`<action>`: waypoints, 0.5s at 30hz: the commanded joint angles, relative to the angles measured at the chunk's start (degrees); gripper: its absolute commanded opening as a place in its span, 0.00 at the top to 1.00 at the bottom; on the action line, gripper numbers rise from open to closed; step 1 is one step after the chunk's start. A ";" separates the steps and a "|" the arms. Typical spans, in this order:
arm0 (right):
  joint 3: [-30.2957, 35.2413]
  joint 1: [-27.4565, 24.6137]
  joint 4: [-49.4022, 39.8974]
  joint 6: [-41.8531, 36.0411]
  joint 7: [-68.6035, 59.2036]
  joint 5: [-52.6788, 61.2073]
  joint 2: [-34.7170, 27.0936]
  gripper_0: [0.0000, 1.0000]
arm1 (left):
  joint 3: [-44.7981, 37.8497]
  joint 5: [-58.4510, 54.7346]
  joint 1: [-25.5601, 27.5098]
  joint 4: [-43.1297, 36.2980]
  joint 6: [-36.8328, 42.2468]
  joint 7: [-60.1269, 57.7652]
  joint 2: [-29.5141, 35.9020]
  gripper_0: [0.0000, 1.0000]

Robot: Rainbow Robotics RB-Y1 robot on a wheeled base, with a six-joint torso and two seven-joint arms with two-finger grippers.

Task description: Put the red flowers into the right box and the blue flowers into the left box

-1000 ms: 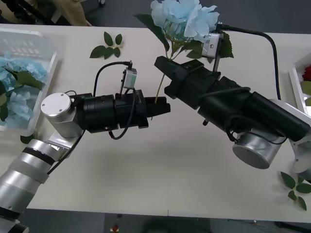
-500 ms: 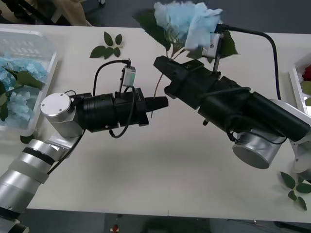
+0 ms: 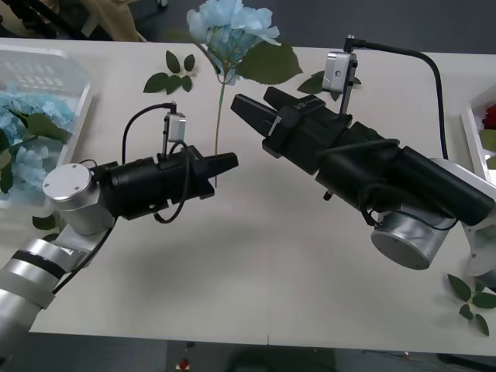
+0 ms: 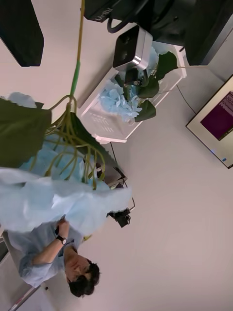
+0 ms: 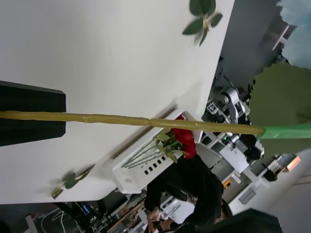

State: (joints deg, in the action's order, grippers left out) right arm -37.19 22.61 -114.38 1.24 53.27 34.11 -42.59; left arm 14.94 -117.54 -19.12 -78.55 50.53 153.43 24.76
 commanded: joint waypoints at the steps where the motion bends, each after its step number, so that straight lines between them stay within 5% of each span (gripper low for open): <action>1: 0.89 1.12 -1.11 0.07 3.60 -0.01 -1.00 0.14 | -4.22 -0.41 1.54 -0.99 -0.43 1.57 3.80 1.00; 8: 0.89 1.29 -1.11 -0.01 3.68 -0.01 -3.29 0.14 | -10.81 -0.41 1.80 1.12 -1.22 1.57 12.33 1.00; 15: 0.10 3.58 -1.90 0.07 3.33 0.08 -12.17 0.14 | -15.38 0.99 0.75 4.02 -0.96 1.57 21.29 1.00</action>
State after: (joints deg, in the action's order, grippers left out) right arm -37.22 23.18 -114.38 1.22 53.30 34.11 -49.79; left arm 0.95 -117.51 -16.67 -75.21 49.27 153.43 41.86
